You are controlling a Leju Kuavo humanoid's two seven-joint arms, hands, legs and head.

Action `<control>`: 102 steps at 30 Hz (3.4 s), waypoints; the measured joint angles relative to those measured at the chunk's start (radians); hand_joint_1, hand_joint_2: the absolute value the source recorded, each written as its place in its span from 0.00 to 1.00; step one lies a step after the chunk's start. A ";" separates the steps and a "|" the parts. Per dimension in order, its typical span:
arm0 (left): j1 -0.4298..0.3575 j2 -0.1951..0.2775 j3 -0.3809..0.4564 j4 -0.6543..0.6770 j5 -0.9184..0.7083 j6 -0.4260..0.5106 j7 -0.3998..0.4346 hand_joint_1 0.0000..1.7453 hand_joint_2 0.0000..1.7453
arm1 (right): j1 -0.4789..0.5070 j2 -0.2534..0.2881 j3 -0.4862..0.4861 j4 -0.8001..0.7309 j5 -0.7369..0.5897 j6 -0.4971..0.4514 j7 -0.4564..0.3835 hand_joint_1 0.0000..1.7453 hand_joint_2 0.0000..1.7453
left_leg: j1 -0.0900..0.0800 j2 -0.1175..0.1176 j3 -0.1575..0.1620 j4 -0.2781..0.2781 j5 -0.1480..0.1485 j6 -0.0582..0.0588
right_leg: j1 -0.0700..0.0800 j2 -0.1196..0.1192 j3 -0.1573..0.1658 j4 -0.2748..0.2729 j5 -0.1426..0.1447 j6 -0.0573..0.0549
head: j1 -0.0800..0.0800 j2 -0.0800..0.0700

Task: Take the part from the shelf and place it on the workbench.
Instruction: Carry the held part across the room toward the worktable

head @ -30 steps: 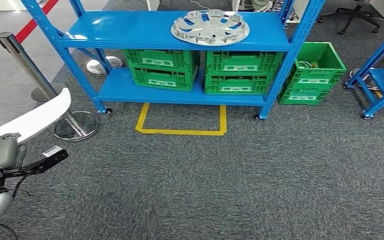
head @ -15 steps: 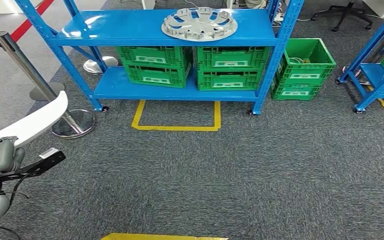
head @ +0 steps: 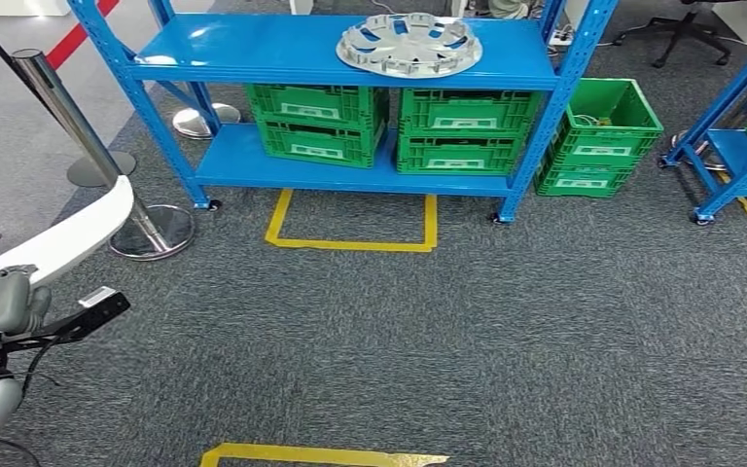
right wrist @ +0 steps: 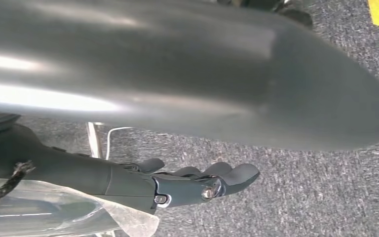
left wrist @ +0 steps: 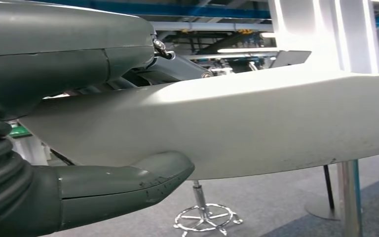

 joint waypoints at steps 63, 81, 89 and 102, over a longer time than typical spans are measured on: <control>0.105 -0.022 0.090 -0.041 -0.034 0.001 0.008 1.00 1.00 | -0.001 0.000 0.024 -0.010 0.081 -0.087 -0.138 0.00 0.00 | -0.007 -0.003 -0.018 0.003 0.014 -0.016 | 0.000 -0.003 0.018 -0.066 0.017 -0.013 | -0.002 0.000; 0.158 -0.046 0.111 -0.018 -0.030 0.029 0.006 1.00 1.00 | 0.004 0.000 0.042 -0.023 -0.031 0.034 -0.050 0.00 0.00 | -0.007 -0.003 -0.019 0.003 0.014 -0.016 | 0.000 -0.003 0.016 -0.066 0.016 -0.013 | -0.002 0.000; 0.157 -0.044 0.123 -0.018 -0.026 0.032 0.004 1.00 1.00 | 0.008 0.000 0.056 -0.003 0.024 0.048 -0.044 0.00 0.00 | -0.007 -0.003 -0.019 0.003 0.014 -0.016 | 0.000 -0.003 0.016 -0.066 0.016 -0.013 | -0.002 0.000; 0.142 -0.016 0.126 -0.018 -0.023 0.033 0.001 1.00 1.00 | 0.024 0.000 0.063 -0.005 -0.078 0.079 -0.032 0.00 0.00 | -0.007 -0.003 -0.019 0.003 0.014 -0.016 | 0.000 -0.003 0.016 -0.066 0.016 -0.013 | -0.002 0.000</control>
